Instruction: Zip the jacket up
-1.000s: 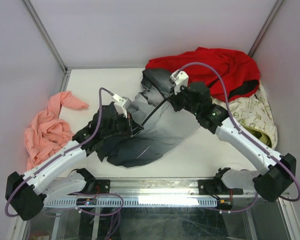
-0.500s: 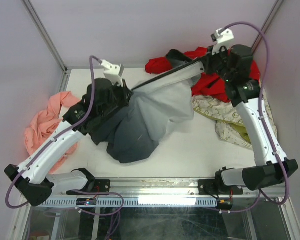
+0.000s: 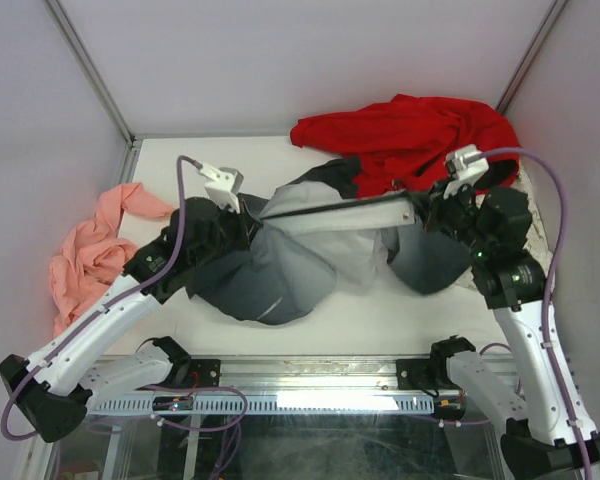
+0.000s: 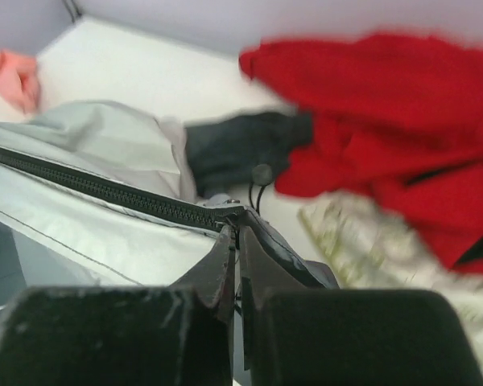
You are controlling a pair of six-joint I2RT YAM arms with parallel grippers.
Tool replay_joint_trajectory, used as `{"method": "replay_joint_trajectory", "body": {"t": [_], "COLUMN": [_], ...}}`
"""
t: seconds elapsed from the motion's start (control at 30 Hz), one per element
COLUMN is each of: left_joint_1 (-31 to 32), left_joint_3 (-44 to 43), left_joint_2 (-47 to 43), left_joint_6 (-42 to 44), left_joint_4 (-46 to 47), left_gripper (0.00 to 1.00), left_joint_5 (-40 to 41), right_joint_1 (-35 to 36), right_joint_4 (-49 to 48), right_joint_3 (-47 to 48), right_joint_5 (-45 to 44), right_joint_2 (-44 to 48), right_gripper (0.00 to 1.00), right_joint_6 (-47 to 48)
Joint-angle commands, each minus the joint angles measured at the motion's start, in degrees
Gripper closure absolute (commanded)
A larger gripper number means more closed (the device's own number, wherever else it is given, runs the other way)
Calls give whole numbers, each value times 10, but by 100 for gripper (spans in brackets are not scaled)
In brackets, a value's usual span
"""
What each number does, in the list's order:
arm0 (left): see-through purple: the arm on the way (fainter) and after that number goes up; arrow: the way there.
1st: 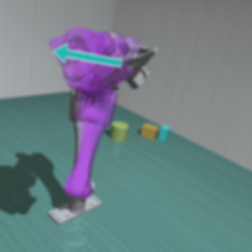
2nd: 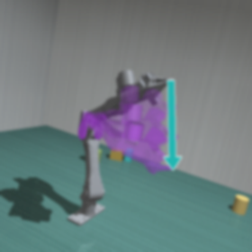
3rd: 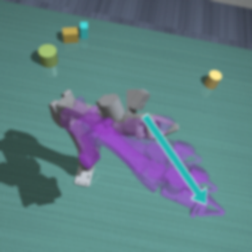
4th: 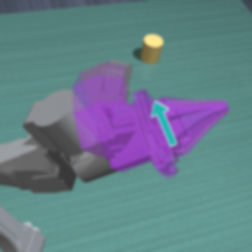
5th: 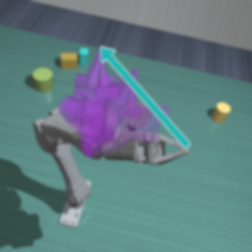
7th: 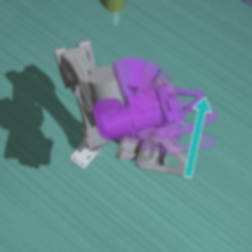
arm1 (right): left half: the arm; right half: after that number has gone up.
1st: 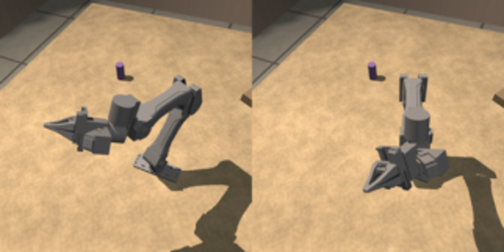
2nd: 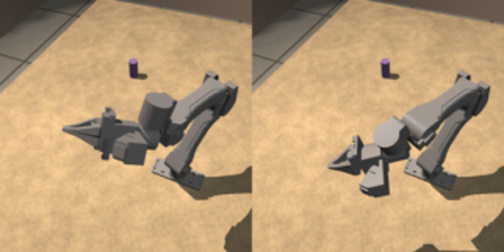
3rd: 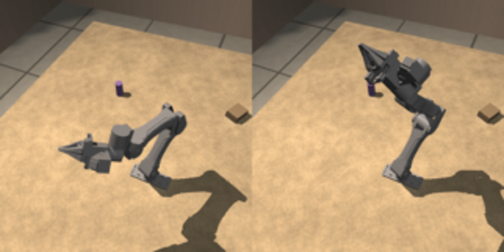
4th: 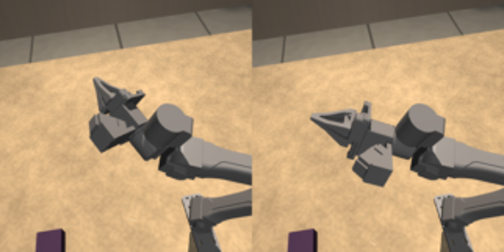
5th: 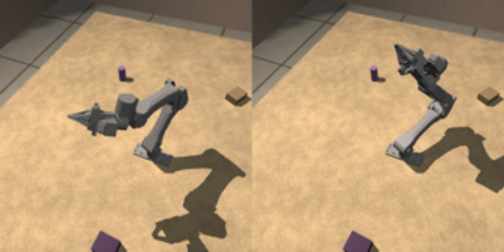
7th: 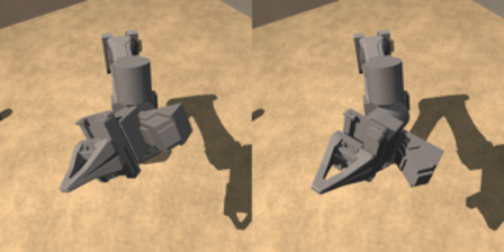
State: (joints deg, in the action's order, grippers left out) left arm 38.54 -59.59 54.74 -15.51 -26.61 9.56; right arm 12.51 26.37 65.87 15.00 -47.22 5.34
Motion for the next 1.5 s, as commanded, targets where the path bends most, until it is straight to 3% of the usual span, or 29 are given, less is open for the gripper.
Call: {"method": "replay_joint_trajectory", "body": {"t": [0.0, 0.23, 0.27, 0.33, 0.57, 0.67, 0.83, 1.1, 1.47], "left_joint_1": [-29, -29, -29, -29, -29, -28, -28, -29, -34], "left_joint_3": [111, 211, 209, 192, 102, 86, 93, 208, 213], "left_joint_2": [-39, -83, -87, -101, -186, -229, -303, -435, -427], "left_joint_6": [-88, -191, -193, -194, -134, -101, -35, 0, 2], "left_joint_4": [-39, 6, 4, -9, -43, -39, 8, 117, 99], "left_gripper": [100, 100, 95, 71, 29, 18, 1, 1, 1], "left_joint_5": [-11, -68, -66, -55, 27, 68, 132, 212, 220], "right_joint_1": [-38, -38, -38, -38, -38, -38, -38, -38, -39], "right_joint_4": [-51, -64, -63, -53, 9, 28, 26, -7, -9], "right_joint_3": [-113, -232, -238, -240, -202, -198, -215, -266, -274], "right_joint_5": [-117, -112, -120, -145, -184, -207, -287, -318, -351], "right_joint_2": [78, 162, 171, 189, 254, 282, 330, 410, 444], "right_gripper": [100, 100, 97, 82, 19, 1, 1, 1, 1], "right_joint_6": [-46, -131, -139, -150, -120, -112, -128, -151, -160]}}
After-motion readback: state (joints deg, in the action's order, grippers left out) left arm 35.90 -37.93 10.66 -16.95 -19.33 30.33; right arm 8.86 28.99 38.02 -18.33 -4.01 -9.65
